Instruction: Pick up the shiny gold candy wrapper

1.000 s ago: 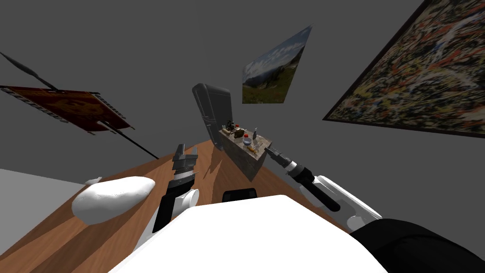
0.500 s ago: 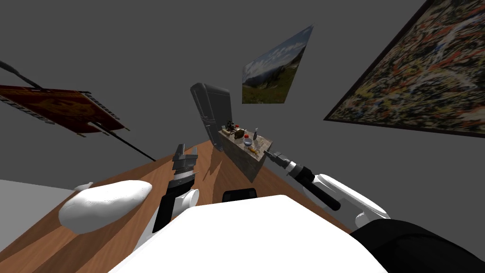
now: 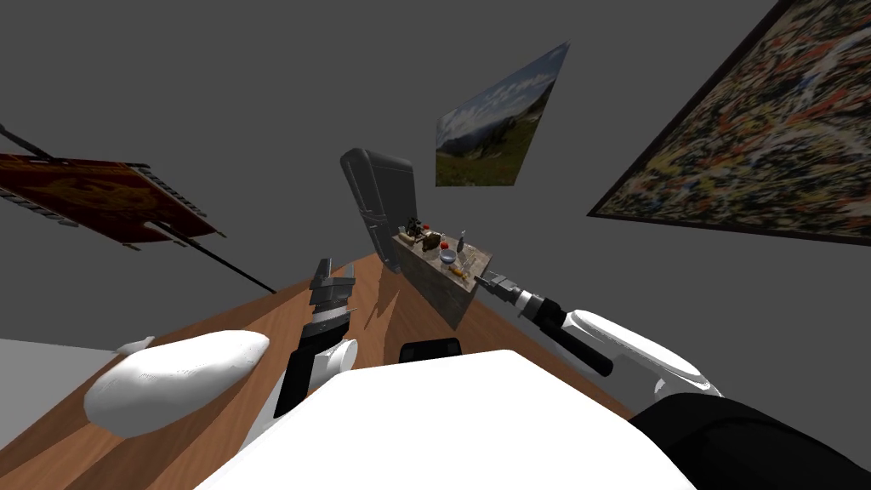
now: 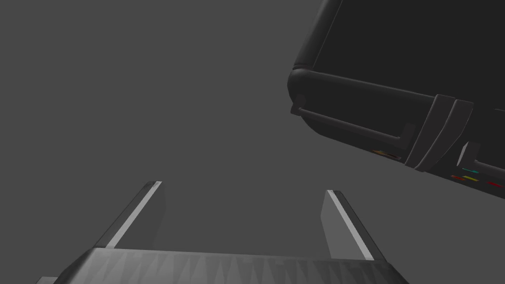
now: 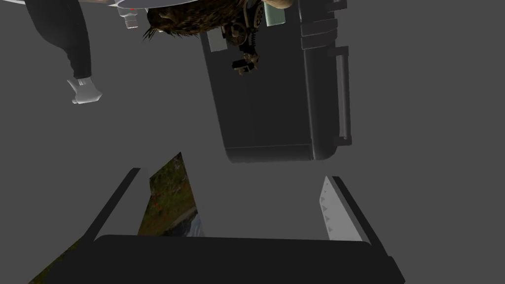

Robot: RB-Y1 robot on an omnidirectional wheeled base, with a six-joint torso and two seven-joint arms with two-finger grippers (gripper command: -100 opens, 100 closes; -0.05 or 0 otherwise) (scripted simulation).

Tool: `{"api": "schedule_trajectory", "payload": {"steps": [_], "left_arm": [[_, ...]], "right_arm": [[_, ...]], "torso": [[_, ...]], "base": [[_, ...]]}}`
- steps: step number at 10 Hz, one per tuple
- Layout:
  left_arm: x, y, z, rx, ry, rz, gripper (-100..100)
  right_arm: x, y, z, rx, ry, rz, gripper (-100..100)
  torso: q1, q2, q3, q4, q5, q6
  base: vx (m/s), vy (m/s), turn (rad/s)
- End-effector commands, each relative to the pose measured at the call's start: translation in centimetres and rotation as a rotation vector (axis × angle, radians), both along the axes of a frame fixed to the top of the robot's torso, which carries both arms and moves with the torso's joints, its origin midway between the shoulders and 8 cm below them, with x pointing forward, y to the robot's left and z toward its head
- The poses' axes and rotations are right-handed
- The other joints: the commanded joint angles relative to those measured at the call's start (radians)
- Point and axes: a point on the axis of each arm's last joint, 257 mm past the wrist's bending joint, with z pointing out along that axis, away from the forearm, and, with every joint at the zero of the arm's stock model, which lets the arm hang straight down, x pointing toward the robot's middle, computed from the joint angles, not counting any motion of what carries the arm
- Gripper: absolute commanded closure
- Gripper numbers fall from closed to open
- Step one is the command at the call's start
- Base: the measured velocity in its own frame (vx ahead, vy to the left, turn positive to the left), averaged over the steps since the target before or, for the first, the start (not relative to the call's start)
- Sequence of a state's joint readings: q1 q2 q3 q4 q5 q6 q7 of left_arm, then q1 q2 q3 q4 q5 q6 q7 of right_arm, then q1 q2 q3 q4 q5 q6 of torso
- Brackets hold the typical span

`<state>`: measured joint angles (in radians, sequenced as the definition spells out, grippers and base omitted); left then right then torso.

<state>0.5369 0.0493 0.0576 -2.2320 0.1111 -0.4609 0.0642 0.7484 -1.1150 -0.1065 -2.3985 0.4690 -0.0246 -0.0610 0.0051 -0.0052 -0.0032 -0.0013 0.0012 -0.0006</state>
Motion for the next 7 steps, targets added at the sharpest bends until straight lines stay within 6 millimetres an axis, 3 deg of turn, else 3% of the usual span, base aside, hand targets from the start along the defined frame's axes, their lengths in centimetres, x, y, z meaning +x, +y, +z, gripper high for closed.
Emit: {"api": "schedule_trajectory", "payload": {"steps": [1, 4, 5, 7], "left_arm": [[0.0, 0.0, 0.0, 0.000, 0.000, 0.000, 0], [0.0, 0.0, 0.0, 0.000, 0.000, 0.000, 0], [0.0, 0.0, 0.0, 0.000, 0.000, 0.000, 0], [0.0, 0.0, 0.0, 0.000, 0.000, 0.000, 0]], "right_arm": [[-0.2, -1.1, -1.6, -0.066, 0.035, -0.015, -100], [-0.5, -1.7, -3.3, -0.167, 0.079, 0.014, -100], [-0.8, -3.1, -4.6, -0.208, 0.106, -0.010, -100], [-0.8, -2.8, -4.8, -0.237, 0.113, 0.017, -100]], "torso": [[0.000, 0.000, 0.000, 0.000, 0.000, 0.000], [0.000, -0.001, 0.000, 0.000, 0.000, 0.000], [-0.001, 0.000, 0.000, 0.000, 0.000, 0.000], [-0.001, -0.001, 0.000, 0.000, 0.000, 0.000]], "base": [[0.079, 0.096, -0.026], [0.073, 0.072, -0.023], [0.087, 0.085, -0.022], [0.051, 0.054, -0.005]]}}
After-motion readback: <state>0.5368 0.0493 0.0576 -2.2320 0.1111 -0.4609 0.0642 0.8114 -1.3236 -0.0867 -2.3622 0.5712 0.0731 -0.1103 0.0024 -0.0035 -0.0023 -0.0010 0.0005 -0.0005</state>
